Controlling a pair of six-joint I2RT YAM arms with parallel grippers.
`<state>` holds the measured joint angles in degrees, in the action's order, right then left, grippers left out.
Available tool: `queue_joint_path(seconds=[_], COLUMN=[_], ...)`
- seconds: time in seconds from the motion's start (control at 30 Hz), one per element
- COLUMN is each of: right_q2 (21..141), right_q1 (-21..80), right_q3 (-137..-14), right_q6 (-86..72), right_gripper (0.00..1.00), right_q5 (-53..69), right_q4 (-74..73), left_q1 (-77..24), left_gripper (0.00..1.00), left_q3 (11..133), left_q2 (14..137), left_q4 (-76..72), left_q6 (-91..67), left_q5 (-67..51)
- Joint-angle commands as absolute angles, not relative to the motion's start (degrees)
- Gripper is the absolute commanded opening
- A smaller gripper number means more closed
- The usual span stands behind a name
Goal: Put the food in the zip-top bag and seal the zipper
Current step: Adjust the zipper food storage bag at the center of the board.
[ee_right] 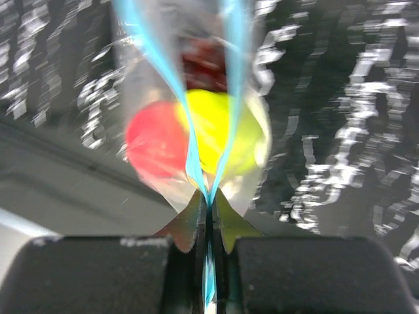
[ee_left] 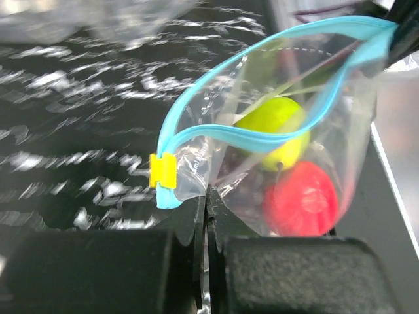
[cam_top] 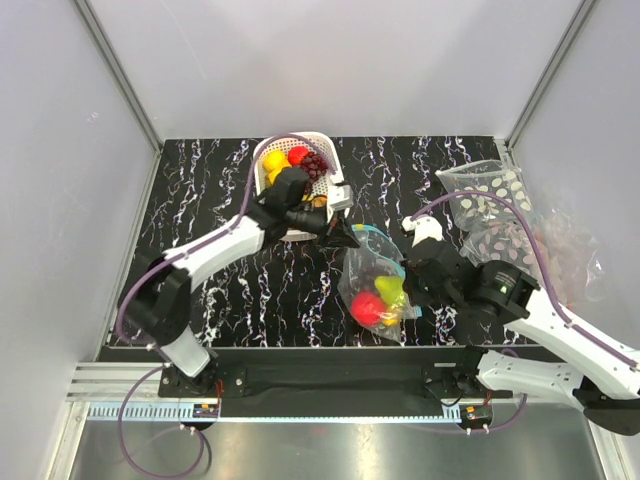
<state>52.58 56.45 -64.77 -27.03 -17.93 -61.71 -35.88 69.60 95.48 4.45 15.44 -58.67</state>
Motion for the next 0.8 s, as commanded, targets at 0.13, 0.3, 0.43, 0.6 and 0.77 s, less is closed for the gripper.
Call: queue_joint_path(seconds=[0.13, 0.3, 0.43, 0.6, 0.77], right_q2=[54.4, 51.7, 47.7, 49.1, 54.1], right_q1=[56.8, 56.8, 56.7, 56.8, 56.7], right_q3=[-68.0, -66.1, -64.7, -63.9, -63.0], right_q6=[-28.8, -22.2, -15.9, -9.0, -0.8], right_gripper=[0.05, 0.34, 0.81, 0.90, 0.76], right_q5=[-33.1, -28.5, -22.8, -18.5, -16.4], right_q4=[-60.1, -52.2, -45.1, -35.0, -26.5], left_q1=[-35.1, -35.2, -38.4, -40.4, -40.8], left_gripper=[0.00, 0.00, 0.00, 0.00, 0.00], left_q3=[60.7, 55.9, 53.9, 50.5, 47.1], left_q2=[80.4, 75.2, 73.8, 70.9, 67.9], left_q4=[-5.0, -6.9, -3.1, -3.7, -5.8], left_q6=[3.6, -3.8, -5.0, -5.0, -6.0], left_q5=[-38.0, -34.7, -26.7, -22.2, -19.5])
